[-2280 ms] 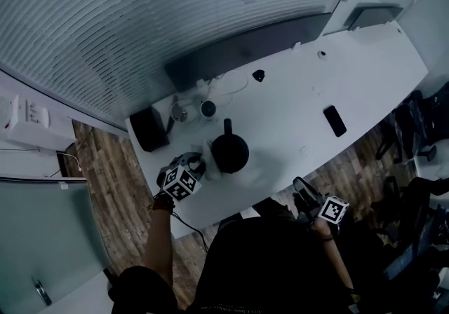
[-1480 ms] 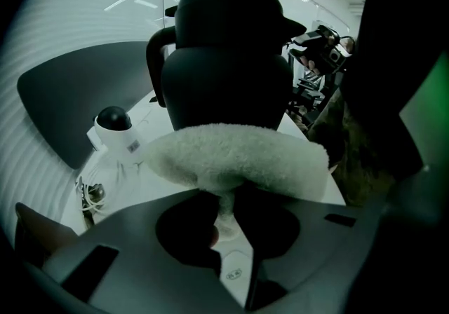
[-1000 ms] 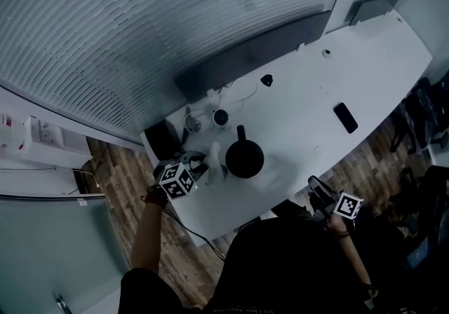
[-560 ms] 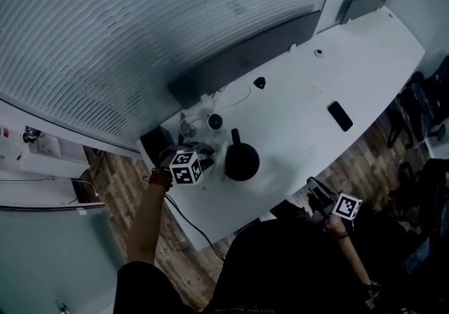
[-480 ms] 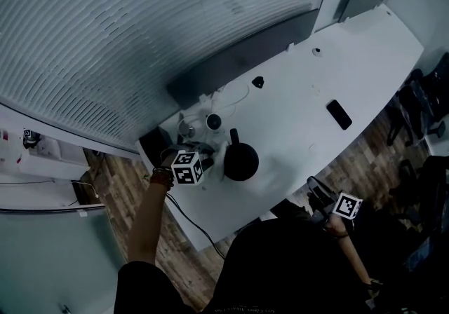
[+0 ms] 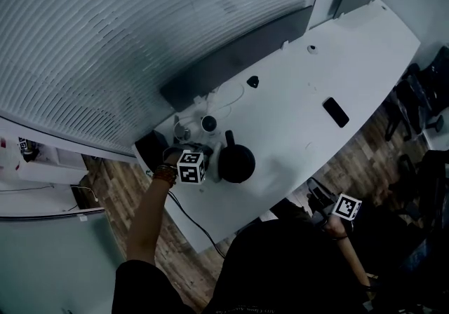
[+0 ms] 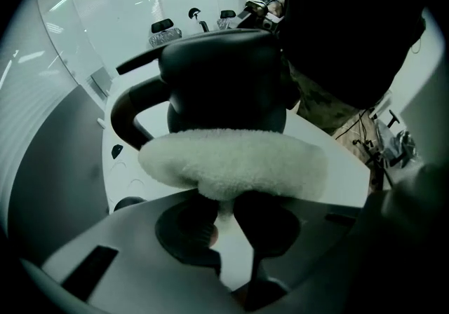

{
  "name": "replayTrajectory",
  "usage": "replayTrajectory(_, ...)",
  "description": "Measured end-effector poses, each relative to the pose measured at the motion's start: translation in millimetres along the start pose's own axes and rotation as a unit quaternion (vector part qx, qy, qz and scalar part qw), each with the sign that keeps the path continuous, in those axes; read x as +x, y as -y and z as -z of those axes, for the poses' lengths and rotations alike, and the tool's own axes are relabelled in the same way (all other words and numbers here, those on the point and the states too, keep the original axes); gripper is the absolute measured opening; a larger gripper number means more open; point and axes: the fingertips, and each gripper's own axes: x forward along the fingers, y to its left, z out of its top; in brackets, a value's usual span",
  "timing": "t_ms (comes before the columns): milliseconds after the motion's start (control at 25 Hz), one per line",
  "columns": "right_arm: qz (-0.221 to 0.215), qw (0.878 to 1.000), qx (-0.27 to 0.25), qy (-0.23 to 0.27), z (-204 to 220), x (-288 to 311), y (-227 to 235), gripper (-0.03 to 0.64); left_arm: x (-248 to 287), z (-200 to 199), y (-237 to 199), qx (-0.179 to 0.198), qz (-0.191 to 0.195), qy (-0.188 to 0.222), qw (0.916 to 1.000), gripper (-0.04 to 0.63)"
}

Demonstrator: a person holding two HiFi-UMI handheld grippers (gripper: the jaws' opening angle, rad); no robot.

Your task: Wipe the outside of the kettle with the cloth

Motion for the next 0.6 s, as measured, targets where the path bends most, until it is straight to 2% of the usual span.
replayTrajectory(320, 0.004, 1.000, 0.008, 0.006, -2, -2, 3, 0.091, 30, 12, 10, 0.014, 0.049, -0.031, 0.9982, 0.077)
replayTrajectory(480, 0.006, 1.000, 0.004, 0.009, -4, -3, 3, 0.091, 44, 13, 16, -0.015, 0.049, -0.026, 0.9984, 0.077)
replayTrajectory(600, 0.007, 1.000, 0.009, 0.010, -4, -3, 4, 0.091, 54, 16, 24, -0.053, 0.023, -0.012, 0.9982, 0.077)
